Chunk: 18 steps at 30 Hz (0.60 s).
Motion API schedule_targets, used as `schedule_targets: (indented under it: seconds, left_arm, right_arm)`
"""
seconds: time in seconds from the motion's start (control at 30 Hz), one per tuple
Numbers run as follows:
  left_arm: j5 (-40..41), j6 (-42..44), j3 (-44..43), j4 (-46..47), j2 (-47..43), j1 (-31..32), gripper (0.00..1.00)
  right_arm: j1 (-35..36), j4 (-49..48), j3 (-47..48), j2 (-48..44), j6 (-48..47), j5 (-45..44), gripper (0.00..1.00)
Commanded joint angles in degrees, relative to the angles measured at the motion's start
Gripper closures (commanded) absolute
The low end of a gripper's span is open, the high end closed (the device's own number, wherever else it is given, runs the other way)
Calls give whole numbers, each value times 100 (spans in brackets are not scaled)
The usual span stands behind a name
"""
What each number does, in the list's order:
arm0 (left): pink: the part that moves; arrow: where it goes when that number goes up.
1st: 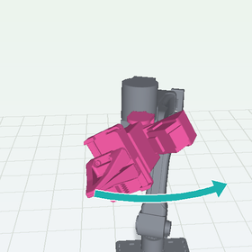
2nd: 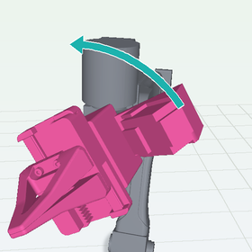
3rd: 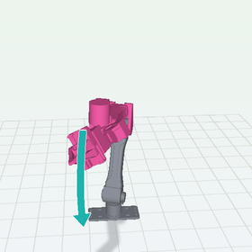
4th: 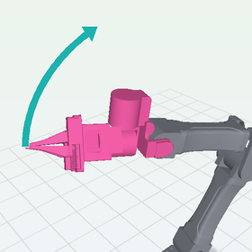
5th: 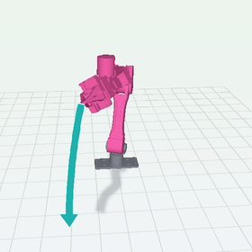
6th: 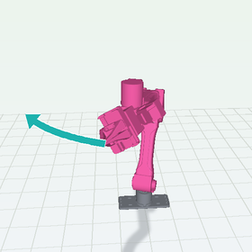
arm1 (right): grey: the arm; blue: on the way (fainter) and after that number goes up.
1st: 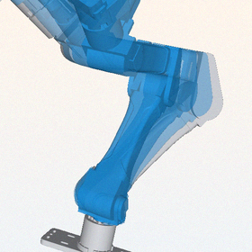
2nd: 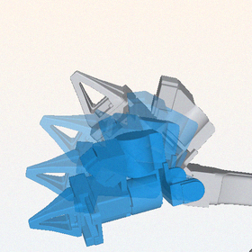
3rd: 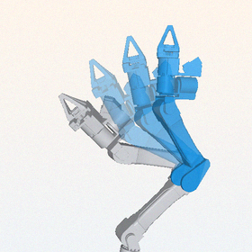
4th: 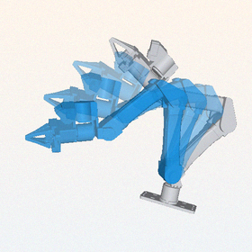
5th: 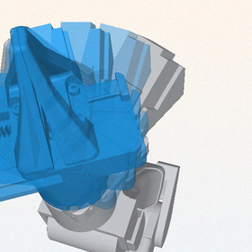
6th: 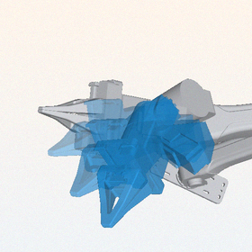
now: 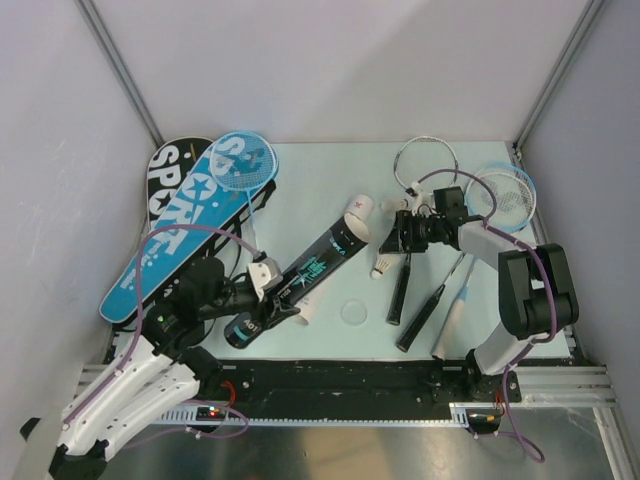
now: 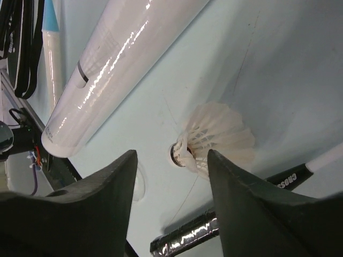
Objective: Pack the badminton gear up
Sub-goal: Pick up the shuttlecock at the center of the board.
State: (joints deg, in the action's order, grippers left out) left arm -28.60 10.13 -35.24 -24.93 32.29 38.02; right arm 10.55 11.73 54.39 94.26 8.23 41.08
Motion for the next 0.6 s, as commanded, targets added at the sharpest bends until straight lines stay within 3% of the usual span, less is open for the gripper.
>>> schedule_targets:
  seconds: [0.0,0.3,0.57]
  left_arm:
    - [51,232,-320,264,37,52,65]
    - [458,381,-176,235,-73,51,65]
    - [900,356,-161,210,-77,50,65]
  right_arm:
    - [-9,106,247,125,-217,368,45]
    - [-71,306,239,-131,-158,440,96]
    - [-146,334,238,-1849,337,-35,100]
